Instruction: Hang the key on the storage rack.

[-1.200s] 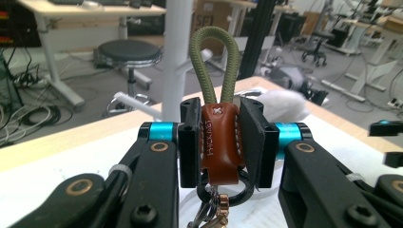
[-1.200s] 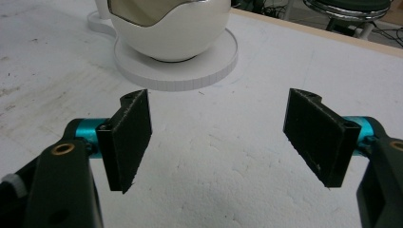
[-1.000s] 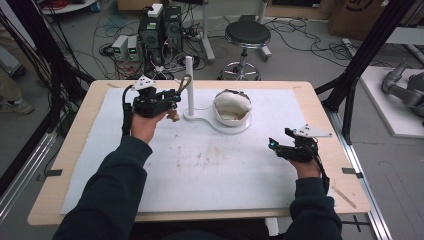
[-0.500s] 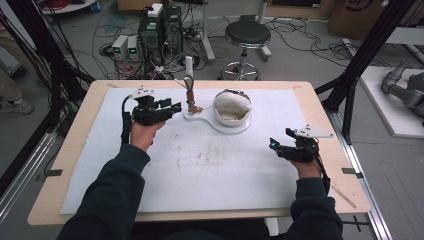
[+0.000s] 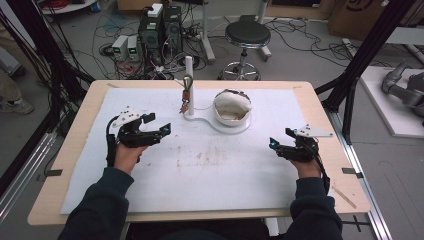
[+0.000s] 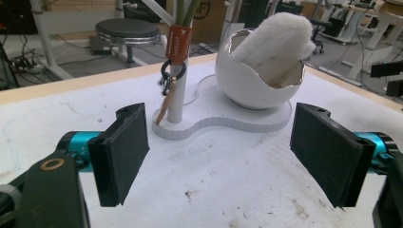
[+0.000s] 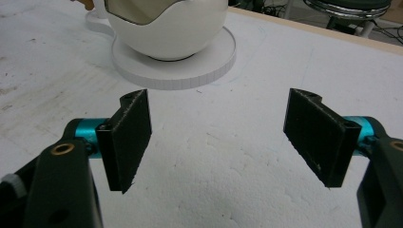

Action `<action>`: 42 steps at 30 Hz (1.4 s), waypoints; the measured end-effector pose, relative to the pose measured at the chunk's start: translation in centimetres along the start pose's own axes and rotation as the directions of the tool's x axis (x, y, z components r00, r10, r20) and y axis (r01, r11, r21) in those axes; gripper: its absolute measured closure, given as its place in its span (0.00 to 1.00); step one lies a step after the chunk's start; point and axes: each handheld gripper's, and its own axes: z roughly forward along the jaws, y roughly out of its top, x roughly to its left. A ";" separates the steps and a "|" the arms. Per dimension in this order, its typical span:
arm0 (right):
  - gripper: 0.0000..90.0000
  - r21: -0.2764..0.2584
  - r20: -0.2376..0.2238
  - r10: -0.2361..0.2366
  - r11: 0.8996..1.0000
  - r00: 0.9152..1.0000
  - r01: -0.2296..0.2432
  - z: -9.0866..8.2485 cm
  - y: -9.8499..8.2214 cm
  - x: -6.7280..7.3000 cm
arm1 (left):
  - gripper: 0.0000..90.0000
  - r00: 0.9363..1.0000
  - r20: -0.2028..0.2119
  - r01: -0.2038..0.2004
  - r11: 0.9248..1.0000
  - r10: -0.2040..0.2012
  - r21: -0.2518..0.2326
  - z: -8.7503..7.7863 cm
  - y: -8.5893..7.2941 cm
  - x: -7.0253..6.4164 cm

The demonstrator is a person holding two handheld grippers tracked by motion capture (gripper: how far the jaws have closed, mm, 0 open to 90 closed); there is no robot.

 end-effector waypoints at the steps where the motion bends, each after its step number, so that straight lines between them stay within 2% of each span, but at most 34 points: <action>1: 0.27 0.003 0.002 0.003 1.000 1.000 -0.003 0.0 0.0 0.0 | 0.23 1.000 0.002 0.002 1.000 -0.002 -0.009 -0.1 0.0 -0.1; 5: 0.26 -0.002 -0.004 0.001 1.000 1.000 -0.001 -0.2 -0.1 0.0 | 0.23 1.000 0.012 -0.012 1.000 0.011 0.009 0.0 -0.1 -0.1; 6: 0.26 -0.003 -0.006 0.003 1.000 1.000 -0.003 -0.3 -0.1 0.1 | 0.23 1.000 0.011 -0.014 1.000 0.014 0.000 -0.1 -0.1 -0.2; 7: 0.25 -0.006 -0.007 -0.002 1.000 1.000 0.001 -0.4 -0.1 0.0 | 0.23 1.000 0.007 -0.014 1.000 0.014 -0.019 -0.3 -0.3 -0.3; 11: 0.24 -0.008 -0.012 -0.001 1.000 1.000 0.001 -0.3 -0.1 -0.1 | 0.23 1.000 -0.013 -0.009 1.000 0.009 -0.014 -0.9 -1.5 0.0; 19: 0.24 -0.009 -0.007 -0.006 1.000 1.000 0.006 -0.5 -0.1 0.0 | 0.24 1.000 -0.031 0.002 1.000 -0.002 -0.001 -1.5 -2.6 0.6; 23: 0.24 -0.011 -0.002 -0.004 1.000 1.000 0.004 -0.7 -0.2 0.1 | 0.23 1.000 -0.030 0.005 1.000 -0.005 -0.022 -1.8 -2.4 0.6; 42: 0.24 -0.007 0.000 -0.009 1.000 1.000 0.009 -0.7 -0.2 0.3 | 0.24 0.999 -0.041 0.017 1.000 -0.017 -0.006 -1.9 -2.7 0.9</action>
